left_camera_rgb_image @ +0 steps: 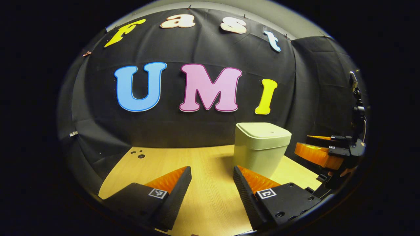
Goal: Press the lid of the desktop garbage bin to open it, pick up the crumpled paper on the desktop and throw it into the bin, then pick up the pop can on the desktop and drop it into the bin, and finally close the garbage bin lid.
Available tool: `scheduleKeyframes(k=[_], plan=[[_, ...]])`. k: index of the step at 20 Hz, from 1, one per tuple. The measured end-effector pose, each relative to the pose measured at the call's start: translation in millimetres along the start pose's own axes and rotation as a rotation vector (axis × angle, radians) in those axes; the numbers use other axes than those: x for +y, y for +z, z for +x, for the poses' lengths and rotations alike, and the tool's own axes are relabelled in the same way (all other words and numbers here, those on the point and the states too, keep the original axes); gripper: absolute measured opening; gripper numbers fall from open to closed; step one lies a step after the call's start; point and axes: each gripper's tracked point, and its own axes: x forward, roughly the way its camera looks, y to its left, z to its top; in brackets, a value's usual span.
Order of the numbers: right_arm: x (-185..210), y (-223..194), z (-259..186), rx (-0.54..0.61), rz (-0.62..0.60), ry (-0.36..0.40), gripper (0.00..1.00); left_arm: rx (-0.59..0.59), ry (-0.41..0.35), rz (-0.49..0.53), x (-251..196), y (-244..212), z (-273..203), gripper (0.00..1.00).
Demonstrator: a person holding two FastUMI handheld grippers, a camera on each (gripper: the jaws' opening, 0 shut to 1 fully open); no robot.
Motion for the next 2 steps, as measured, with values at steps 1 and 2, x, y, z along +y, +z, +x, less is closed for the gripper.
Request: scheduleKeyframes(k=[1,2], plan=[[-0.4,-1.0,0.3,0.002,0.003,0.004,0.98,0.002,0.003,0.000,-0.1,0.0,0.4,0.84],[-1.5,-1.7,1.0,0.003,0.002,0.007,0.98,0.003,0.005,-0.001,-2.0,0.5,1.3,0.84]])
